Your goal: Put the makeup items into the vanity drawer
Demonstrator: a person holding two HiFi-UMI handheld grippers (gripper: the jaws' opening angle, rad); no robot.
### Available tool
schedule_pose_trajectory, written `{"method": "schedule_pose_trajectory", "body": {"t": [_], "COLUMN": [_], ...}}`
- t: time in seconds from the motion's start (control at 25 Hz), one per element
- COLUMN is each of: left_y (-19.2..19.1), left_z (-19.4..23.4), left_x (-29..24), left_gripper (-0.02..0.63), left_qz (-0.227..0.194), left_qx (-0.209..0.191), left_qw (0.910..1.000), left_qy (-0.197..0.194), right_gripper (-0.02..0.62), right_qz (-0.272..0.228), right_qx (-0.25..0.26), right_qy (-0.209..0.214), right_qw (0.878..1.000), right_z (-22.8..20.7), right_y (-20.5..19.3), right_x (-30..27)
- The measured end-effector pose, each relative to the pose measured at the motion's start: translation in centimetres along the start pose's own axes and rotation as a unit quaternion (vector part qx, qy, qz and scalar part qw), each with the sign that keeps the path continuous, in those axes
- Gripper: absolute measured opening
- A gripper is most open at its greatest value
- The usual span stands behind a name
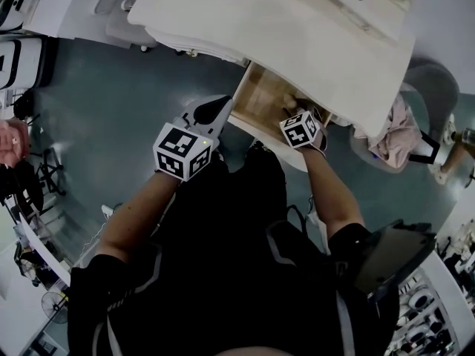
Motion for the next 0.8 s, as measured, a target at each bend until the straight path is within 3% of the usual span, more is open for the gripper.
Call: {"method": "schedule_pose_trajectory", "body": {"t": [0.24,0.32,0.48,0.8], "left_y": [2.0,2.8,4.4,9.4], "left_z": [-0.4,-0.5,-0.4,0.5], "left_x": [-0.2,-0.5,-0.7,-0.9], "left_gripper": [0.003,0.003,0.003,0.003], "left_qz": [-0.012,-0.013,-0.027,-0.078], "left_qx": [-0.019,-0.022,-0.031,-0.079], "left_qw": [0.9996,0.9989,0.9977,0.9892], "left_qy": [-0.02,-0.039,-0.054,-0.095], "right_gripper": [0.203,0.142,0.134,0.072], "right_qz": [-0.052,-0.083,-0.13,-0.229], "right_qx": [-0.004,0.001,-0.011,-0.086], "right_qy": [-0.005,-0.013,-0.033,-0.09], "right_qw": [0.999,0.996,0.991,0.965], "right_z": [0.1,0.2,-0.3,-2.9], "right_y": [1.3,2.2,3.9,8.3], "right_x": [3.6,5.2,8.7,17.6]}}
Point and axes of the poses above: the fingertips, and each gripper's own axes: x backward along the fingers, z to its left, y out of its top, the point moved 8 cm from there along x, backward along the fingers, and after that the axes turned 3 degrees about y, right-handed, at the moved point
